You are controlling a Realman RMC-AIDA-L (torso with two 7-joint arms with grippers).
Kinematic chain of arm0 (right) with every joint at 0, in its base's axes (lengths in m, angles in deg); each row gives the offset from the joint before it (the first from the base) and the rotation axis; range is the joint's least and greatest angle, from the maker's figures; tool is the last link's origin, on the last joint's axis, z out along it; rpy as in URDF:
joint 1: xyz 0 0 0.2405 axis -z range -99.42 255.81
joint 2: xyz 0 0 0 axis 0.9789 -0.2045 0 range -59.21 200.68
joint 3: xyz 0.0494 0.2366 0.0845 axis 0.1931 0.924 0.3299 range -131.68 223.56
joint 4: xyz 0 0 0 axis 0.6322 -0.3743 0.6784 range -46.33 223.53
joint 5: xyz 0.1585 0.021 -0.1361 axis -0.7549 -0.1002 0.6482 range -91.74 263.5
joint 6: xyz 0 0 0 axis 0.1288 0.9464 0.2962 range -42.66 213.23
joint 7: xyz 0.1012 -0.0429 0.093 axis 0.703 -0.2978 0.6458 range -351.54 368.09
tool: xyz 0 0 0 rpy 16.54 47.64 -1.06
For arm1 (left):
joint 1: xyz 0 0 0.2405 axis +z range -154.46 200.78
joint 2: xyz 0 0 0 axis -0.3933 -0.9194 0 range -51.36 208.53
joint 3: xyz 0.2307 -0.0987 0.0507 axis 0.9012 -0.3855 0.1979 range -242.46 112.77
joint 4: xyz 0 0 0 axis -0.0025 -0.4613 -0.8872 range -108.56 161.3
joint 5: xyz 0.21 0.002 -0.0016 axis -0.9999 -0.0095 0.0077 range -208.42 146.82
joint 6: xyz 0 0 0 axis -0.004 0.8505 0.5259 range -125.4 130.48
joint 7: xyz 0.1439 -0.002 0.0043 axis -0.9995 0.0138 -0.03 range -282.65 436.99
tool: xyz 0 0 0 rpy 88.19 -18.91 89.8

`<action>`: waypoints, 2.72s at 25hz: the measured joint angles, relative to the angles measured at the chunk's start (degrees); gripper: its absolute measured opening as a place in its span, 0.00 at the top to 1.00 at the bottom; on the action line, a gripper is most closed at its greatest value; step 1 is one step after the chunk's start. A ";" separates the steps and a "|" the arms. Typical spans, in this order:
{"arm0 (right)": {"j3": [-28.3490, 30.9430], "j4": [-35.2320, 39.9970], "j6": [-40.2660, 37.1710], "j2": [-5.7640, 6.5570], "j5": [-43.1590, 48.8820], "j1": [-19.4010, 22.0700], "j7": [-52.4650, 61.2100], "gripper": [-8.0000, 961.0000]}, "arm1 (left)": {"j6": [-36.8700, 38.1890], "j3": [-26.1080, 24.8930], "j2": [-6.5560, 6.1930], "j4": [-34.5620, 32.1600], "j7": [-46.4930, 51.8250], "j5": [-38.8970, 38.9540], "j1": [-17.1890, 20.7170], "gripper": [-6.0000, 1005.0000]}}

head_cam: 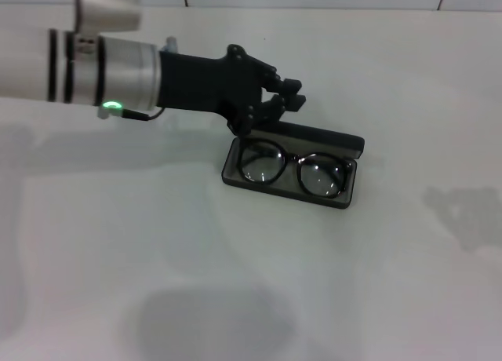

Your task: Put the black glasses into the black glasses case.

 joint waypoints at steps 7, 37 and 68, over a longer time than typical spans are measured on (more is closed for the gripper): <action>0.43 -4.55 -0.58 0.03 0.40 -1.76 -1.75 0.81 | -7.83 2.68 0.34 4.60 -0.33 0.21 -1.46 0.83; 0.62 -13.01 0.30 0.15 0.94 -6.28 -4.85 0.77 | -14.53 13.03 0.85 10.19 0.34 0.62 -1.72 0.83; -6.48 -26.96 -11.19 -0.72 1.66 -22.18 -17.46 0.28 | 26.76 11.74 -2.45 -14.19 2.10 26.23 23.59 0.34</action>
